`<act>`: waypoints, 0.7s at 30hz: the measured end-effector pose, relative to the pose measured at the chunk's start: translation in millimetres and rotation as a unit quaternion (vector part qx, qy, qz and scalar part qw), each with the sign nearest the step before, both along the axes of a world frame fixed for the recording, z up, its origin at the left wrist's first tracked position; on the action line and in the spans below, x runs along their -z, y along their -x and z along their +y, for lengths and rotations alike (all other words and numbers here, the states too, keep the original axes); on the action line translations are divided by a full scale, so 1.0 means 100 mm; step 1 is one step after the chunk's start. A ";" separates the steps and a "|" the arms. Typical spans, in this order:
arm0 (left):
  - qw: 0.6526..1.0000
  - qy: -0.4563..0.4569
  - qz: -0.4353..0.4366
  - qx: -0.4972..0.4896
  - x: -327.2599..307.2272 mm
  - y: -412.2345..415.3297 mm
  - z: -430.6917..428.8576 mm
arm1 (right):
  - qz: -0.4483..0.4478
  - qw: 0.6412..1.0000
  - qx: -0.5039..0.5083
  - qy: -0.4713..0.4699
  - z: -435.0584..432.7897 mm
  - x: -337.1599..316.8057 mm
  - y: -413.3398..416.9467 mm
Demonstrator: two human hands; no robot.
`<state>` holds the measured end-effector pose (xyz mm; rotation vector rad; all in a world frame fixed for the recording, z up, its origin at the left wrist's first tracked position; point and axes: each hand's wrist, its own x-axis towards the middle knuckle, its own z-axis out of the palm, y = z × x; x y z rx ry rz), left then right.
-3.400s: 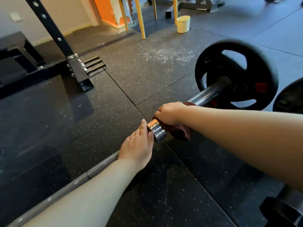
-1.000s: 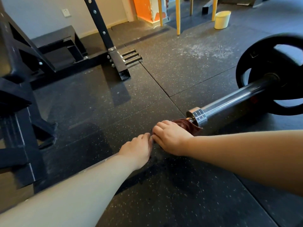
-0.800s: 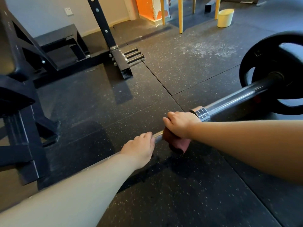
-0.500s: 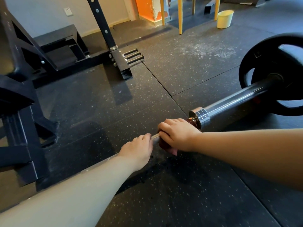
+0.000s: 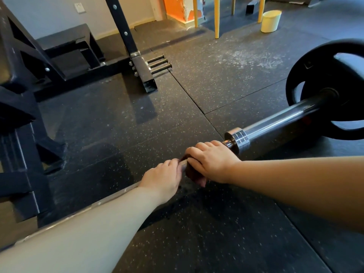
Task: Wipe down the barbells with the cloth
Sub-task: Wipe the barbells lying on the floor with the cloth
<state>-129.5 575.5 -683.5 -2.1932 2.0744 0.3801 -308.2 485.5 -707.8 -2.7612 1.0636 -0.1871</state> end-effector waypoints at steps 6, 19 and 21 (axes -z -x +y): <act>0.999 0.016 -0.025 0.013 0.03 0.01 -0.02 | -0.051 0.990 0.128 0.001 -0.06 0.04 0.06; 0.999 0.037 -0.018 0.023 0.08 -0.01 -0.04 | 0.217 0.974 0.027 -0.059 -0.35 -0.37 -0.15; 0.998 0.043 -0.027 0.023 0.08 0.00 -0.03 | 0.074 0.994 0.077 -0.019 -0.18 -0.16 0.03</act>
